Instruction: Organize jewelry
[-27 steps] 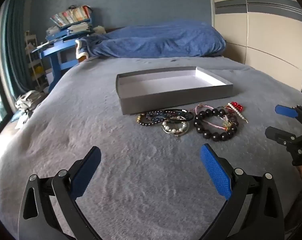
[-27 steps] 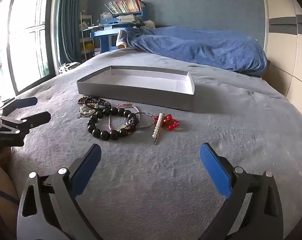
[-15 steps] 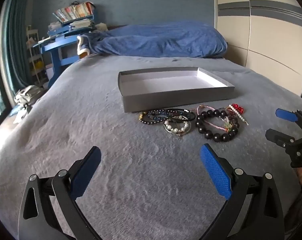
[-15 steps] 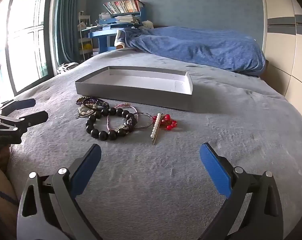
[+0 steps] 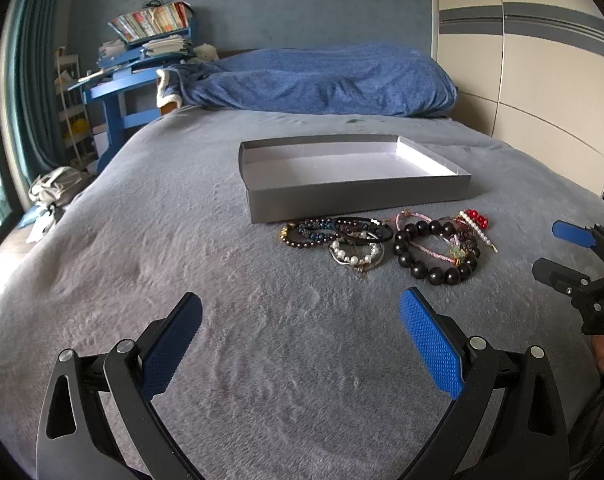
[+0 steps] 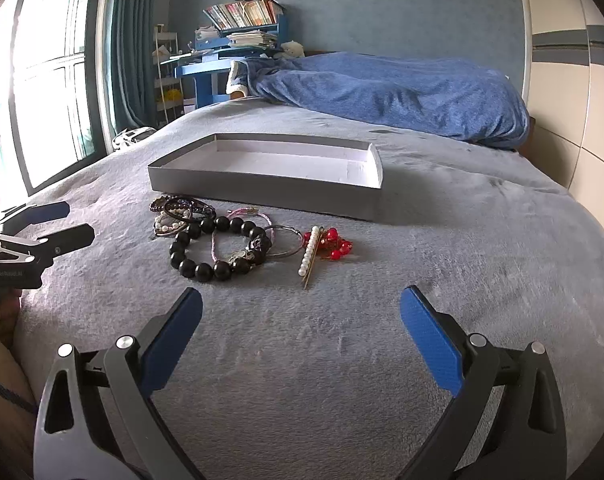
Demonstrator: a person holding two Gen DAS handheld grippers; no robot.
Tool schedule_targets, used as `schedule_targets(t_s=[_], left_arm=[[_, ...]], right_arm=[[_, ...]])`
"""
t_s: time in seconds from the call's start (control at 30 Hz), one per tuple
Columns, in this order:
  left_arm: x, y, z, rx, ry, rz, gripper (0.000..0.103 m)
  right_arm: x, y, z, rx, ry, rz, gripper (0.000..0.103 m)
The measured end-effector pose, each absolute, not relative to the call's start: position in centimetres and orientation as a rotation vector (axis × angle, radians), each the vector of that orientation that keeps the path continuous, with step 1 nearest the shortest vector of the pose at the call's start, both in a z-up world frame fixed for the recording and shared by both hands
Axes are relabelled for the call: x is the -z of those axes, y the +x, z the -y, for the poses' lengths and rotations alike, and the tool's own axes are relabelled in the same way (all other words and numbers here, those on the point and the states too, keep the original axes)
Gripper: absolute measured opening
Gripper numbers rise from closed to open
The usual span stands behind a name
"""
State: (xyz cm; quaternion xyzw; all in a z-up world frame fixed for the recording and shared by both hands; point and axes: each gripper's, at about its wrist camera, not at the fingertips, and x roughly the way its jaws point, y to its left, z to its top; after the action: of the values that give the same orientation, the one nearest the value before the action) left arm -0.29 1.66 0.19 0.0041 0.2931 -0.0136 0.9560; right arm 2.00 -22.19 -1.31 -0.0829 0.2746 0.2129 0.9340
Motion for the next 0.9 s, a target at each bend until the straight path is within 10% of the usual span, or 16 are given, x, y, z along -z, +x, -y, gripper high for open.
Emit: schedule_targets(t_s=[0.9], left_arm=[[0.32, -0.11, -1.36, 0.021, 0.011, -0.606, 0.098]], right_arm=[[1.13, 1.84, 22.53, -0.434, -0.156, -0.558, 0.098]])
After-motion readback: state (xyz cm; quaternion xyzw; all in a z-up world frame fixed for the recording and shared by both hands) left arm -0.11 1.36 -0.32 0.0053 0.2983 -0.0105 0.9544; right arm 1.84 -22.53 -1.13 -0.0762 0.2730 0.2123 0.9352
